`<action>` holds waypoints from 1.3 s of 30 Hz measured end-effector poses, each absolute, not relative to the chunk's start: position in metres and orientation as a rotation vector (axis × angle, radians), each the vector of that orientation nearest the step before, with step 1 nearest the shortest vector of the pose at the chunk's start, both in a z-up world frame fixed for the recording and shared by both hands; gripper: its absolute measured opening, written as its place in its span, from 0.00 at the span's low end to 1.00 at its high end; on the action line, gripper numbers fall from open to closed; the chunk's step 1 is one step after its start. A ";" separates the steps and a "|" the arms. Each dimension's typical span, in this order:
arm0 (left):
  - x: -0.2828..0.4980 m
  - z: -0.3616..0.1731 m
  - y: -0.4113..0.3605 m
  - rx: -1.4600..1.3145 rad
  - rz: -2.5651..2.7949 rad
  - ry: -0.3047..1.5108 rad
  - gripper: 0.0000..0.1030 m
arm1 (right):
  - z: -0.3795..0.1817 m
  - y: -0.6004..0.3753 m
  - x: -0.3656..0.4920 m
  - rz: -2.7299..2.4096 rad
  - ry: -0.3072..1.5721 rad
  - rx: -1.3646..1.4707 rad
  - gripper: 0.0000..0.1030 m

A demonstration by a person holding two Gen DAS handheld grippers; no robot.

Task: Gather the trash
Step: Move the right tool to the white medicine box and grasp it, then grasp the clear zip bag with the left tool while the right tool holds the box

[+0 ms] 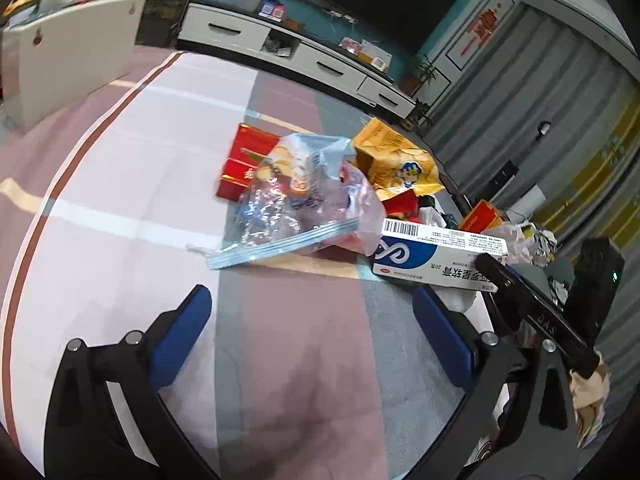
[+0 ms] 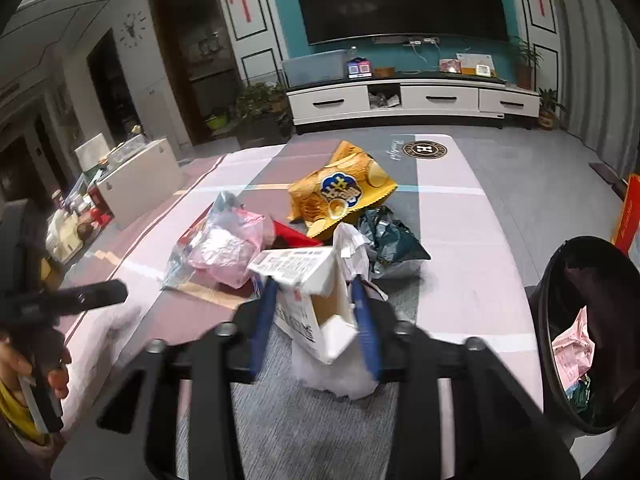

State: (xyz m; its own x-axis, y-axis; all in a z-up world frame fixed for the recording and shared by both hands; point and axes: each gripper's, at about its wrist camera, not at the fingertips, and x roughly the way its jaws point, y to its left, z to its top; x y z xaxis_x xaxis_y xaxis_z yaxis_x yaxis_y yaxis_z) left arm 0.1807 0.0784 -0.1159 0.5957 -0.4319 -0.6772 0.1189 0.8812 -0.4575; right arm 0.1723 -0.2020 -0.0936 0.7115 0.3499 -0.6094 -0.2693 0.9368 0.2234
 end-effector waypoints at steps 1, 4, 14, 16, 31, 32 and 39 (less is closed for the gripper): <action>0.181 -0.116 0.080 -0.389 -0.322 0.879 0.97 | -0.092 -0.203 0.170 0.350 0.700 0.132 0.24; 0.181 -0.115 0.080 -0.353 -0.290 0.867 0.97 | -0.083 -0.207 0.162 0.393 0.672 0.191 0.18; 0.201 -0.115 0.040 0.049 -0.201 0.801 0.97 | -0.053 -0.217 0.133 0.481 0.567 0.321 0.18; 0.210 -0.126 0.038 0.065 -0.203 0.835 0.97 | -0.053 -0.215 0.134 0.485 0.576 0.317 0.18; 0.218 -0.136 0.055 -0.099 -0.223 0.860 0.01 | -0.058 -0.216 0.136 0.488 0.616 0.317 0.18; 0.213 -0.132 0.052 -0.091 -0.233 0.851 0.01 | -0.058 -0.217 0.136 0.487 0.617 0.319 0.18; 0.186 -0.111 0.044 -0.036 -0.303 0.816 0.06 | -0.058 -0.222 0.133 0.481 0.617 0.326 0.19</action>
State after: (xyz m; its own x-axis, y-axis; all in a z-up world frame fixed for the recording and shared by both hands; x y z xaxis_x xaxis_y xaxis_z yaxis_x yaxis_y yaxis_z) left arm 0.1865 0.0438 -0.1106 0.6446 -0.2801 -0.7114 0.2524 0.9563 -0.1477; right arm 0.1332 -0.2221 -0.0581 0.7119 0.5204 -0.4716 -0.3314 0.8410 0.4277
